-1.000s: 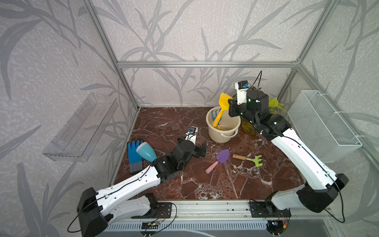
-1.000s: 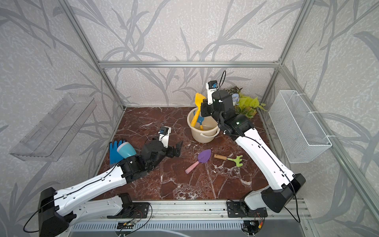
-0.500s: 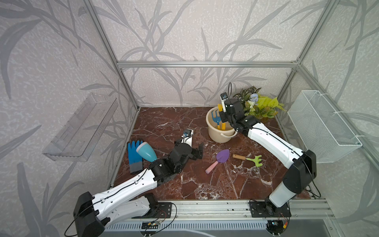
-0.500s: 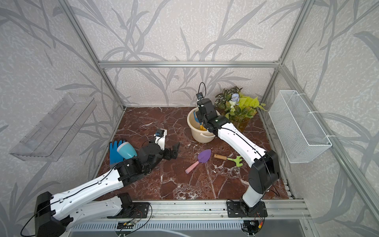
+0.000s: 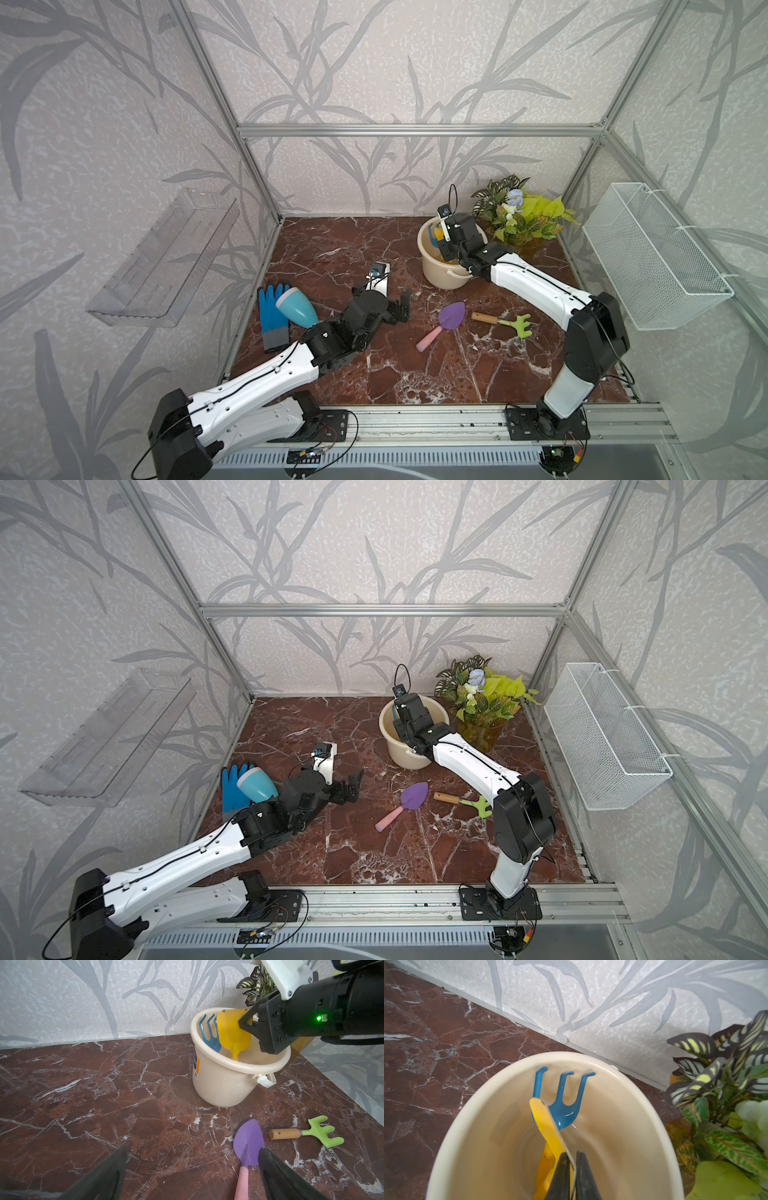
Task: Organize the gardening tools
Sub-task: Place the gardening tool in the container.
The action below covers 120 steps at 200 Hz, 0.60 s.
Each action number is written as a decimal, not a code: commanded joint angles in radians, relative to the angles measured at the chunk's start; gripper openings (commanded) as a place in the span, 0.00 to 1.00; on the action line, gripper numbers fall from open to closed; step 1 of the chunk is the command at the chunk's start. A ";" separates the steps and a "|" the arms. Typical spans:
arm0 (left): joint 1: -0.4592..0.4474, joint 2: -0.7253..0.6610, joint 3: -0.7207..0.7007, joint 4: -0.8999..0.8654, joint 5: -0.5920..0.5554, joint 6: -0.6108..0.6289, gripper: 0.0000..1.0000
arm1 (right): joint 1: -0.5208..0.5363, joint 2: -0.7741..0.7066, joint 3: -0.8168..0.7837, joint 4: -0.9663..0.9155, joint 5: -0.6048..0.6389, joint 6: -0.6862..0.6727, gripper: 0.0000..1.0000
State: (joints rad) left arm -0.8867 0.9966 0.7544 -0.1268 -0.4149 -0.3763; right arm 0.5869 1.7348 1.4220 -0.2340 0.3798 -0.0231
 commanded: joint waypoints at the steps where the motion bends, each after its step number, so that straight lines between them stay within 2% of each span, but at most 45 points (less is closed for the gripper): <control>1: 0.008 -0.009 -0.009 0.003 0.005 -0.007 1.00 | 0.008 -0.014 -0.014 0.034 -0.032 0.012 0.09; 27: 0.013 -0.007 -0.010 0.006 0.011 -0.006 1.00 | 0.018 -0.054 -0.019 0.032 -0.049 0.017 0.39; 43: 0.018 -0.005 -0.009 0.010 0.015 -0.009 1.00 | 0.022 -0.082 -0.013 0.026 -0.036 0.017 0.52; 90: 0.025 0.021 0.007 0.007 0.050 -0.009 1.00 | 0.024 -0.192 0.016 -0.017 -0.027 0.027 0.63; 120: 0.024 0.060 0.027 0.004 0.098 -0.004 1.00 | 0.024 -0.272 0.025 -0.091 -0.045 0.084 0.67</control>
State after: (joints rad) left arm -0.8673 1.0286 0.7509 -0.1261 -0.3668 -0.3782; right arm 0.6052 1.5383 1.4181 -0.2581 0.3393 0.0082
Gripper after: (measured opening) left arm 0.999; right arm 0.659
